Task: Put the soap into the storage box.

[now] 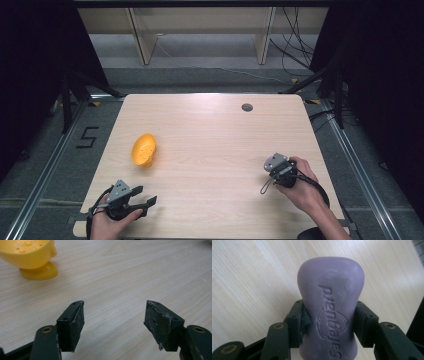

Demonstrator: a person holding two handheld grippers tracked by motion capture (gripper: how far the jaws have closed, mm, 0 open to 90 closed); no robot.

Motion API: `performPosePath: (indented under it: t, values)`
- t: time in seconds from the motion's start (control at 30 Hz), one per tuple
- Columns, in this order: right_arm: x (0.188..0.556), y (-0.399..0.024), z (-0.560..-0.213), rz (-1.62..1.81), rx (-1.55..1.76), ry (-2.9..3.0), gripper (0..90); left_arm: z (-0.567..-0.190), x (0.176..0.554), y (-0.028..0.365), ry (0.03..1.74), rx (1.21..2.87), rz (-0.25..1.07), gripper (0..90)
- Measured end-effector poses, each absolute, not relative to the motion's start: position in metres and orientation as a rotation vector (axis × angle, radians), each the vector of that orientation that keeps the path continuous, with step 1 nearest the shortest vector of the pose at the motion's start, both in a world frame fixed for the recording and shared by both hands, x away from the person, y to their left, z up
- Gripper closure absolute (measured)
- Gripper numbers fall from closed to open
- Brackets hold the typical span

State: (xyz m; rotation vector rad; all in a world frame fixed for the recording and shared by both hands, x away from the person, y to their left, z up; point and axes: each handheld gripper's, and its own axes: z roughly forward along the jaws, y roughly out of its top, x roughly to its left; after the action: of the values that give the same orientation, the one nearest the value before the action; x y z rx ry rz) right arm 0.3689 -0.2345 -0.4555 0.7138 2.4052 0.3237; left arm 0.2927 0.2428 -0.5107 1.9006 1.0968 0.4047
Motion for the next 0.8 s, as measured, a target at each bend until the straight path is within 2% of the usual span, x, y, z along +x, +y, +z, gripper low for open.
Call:
performPosePath:
  t: [0.8]
  values:
    - [0.329, -0.202, -0.442, 0.386, 0.451, 2.3, 50.2, -0.509, 0.293, 0.242, 1.117, 1.862, 0.381, 31.7]
